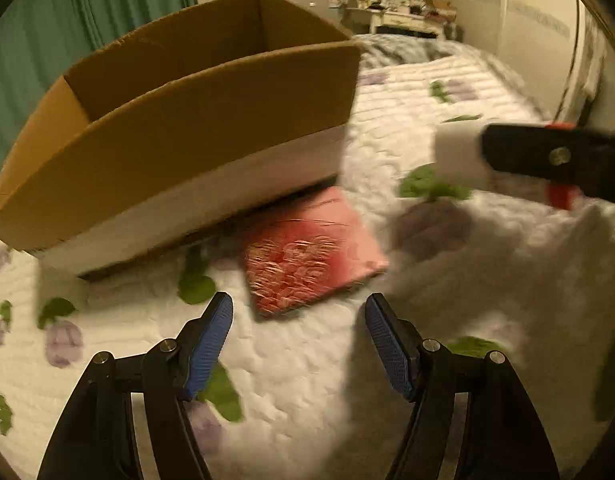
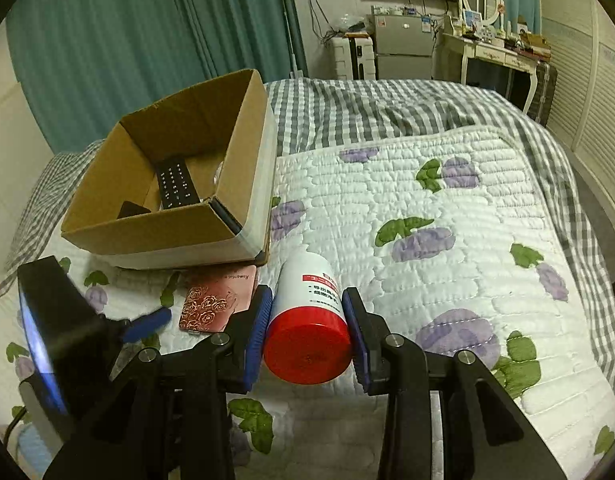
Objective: Organize rigid objects
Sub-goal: 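Grasp the pink patterned phone case with the left tool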
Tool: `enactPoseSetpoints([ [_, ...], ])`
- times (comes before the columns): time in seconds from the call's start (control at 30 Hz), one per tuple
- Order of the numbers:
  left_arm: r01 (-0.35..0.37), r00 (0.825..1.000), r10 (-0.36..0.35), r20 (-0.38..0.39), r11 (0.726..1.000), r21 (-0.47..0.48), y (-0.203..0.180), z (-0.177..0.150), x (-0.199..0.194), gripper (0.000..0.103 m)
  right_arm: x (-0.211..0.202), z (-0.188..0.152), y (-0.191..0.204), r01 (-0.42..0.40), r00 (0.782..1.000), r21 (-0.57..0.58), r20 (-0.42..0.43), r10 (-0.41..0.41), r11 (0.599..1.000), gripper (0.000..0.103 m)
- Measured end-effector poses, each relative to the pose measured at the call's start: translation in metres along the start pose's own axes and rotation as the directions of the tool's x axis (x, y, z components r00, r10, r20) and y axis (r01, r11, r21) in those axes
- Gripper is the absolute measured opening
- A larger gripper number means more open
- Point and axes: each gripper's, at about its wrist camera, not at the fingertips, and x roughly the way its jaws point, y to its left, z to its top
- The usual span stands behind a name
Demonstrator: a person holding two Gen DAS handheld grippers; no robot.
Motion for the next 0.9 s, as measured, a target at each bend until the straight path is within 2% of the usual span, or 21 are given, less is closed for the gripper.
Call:
enactPoseSetpoints([
  [0.23,-0.06,0.997,0.052,0.062,0.99,0.125,-0.016,0.003,0.004,0.072,0.003,-0.002,0.001,0.02,1.0,0.006,-0.012,-0.02,1.0,0.036],
  [0.47,-0.005,0.995,-0.012,0.096,0.983,0.181,-0.015,0.009,0.006,0.072,0.004,-0.002,-0.003,0.027,0.999,0.028,-0.019,-0.027,0.999,0.036],
  [0.53,0.022,0.995,-0.039,0.097,0.986,0.164,-0.009,0.008,0.002,0.067,0.005,-0.002,-0.005,0.027,0.999,0.032,-0.018,-0.027,0.999,0.036],
  [0.57,0.029,0.994,-0.046,0.103,0.986,0.164,-0.004,0.005,-0.002,0.06,0.005,-0.002,-0.005,0.027,0.999,0.034,-0.018,-0.027,0.999,0.036],
  [0.6,0.032,0.993,-0.051,0.107,0.985,0.17,-0.001,0.003,-0.006,0.047,0.005,-0.001,-0.005,0.027,0.999,0.036,-0.018,-0.026,0.999,0.036],
  [0.63,-0.021,0.992,-0.001,0.128,0.985,0.17,0.003,0.001,-0.012,0.029,0.005,-0.001,-0.005,0.027,0.999,0.037,-0.018,-0.026,0.999,0.036],
  [0.67,-0.046,0.99,0.023,0.137,0.985,0.166,0.007,0.002,-0.013,0.026,0.005,-0.001,-0.005,0.027,0.999,0.035,-0.018,-0.026,0.999,0.036],
  [0.8,0.033,0.991,-0.043,0.125,0.996,0.077,0.033,0.007,-0.021,0.022,0.007,-0.001,-0.004,0.033,0.999,0.03,-0.022,-0.032,0.999,0.036],
  [0.9,0.057,0.989,-0.068,0.132,0.995,0.086,0.033,0.009,-0.028,0.018,0.008,-0.001,-0.003,0.03,0.999,0.029,-0.022,-0.03,0.999,0.036],
])
